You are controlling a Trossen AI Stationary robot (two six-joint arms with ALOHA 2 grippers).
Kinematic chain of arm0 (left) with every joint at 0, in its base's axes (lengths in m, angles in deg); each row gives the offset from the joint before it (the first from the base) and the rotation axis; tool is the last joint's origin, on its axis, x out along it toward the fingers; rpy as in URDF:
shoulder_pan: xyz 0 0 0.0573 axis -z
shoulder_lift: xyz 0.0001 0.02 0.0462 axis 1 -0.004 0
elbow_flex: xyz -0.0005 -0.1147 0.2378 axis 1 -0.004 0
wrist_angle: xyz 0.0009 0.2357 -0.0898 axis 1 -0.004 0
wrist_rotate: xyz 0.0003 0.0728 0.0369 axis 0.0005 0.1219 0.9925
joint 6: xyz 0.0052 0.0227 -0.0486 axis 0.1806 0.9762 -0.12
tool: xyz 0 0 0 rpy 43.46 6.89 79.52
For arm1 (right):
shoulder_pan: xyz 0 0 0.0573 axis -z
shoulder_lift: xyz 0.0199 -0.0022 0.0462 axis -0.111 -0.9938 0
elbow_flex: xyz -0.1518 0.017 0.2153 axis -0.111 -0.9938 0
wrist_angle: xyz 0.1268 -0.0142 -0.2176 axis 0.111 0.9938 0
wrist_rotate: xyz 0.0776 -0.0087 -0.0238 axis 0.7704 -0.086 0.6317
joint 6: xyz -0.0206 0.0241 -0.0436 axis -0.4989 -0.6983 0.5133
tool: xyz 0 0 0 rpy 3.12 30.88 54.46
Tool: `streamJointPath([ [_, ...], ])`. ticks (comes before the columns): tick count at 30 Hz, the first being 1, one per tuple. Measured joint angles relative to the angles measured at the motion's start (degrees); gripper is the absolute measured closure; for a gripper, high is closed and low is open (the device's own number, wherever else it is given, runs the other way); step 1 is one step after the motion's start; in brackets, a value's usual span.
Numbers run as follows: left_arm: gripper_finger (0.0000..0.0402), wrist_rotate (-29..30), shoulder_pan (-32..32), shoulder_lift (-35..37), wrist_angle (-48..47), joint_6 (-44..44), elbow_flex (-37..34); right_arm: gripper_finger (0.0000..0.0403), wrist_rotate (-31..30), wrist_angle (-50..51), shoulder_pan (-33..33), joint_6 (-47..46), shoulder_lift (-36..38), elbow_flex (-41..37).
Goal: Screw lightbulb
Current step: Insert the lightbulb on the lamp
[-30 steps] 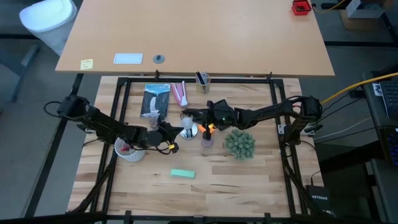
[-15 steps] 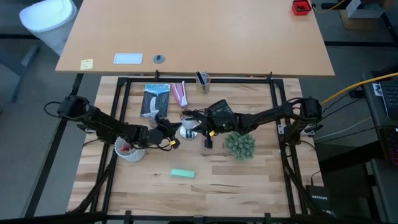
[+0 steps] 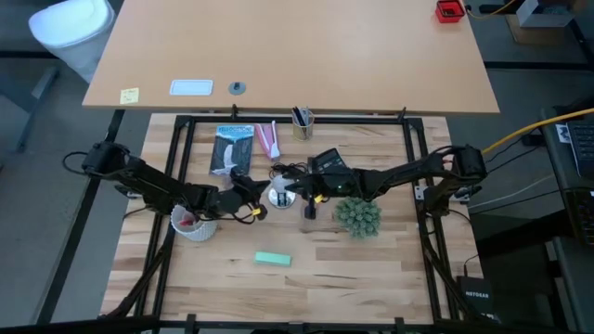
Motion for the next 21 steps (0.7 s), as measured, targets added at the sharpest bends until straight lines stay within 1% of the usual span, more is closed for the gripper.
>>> streamJointPath([
  [5,0.0402,0.3,0.6,3.5,0.2,1.3,0.0,0.0391,-4.7,0.3,0.1,3.6,2.2,0.0],
  [8,0.0402,0.2,1.7,3.9,0.5,1.3,0.0,0.0391,-7.1,0.1,0.9,4.7,2.3,0.0],
  [10,0.0401,0.1,2.5,3.8,0.4,0.5,0.0,0.0391,-7.1,0.9,1.9,4.9,2.2,0.0],
  [14,0.0401,-2.8,3.5,3.4,0.3,-0.5,0.0,0.0391,-6.8,3.2,4.3,2.8,1.4,0.0],
  [19,0.0401,-5.7,3.4,2.8,0.7,-0.9,0.0,0.0391,-3.2,3.0,5.9,0.1,-0.3,0.0],
  [21,0.0401,-6.0,3.4,2.0,0.5,-1.5,0.0,0.0391,-2.9,3.3,5.8,-0.6,-1.0,0.0],
])
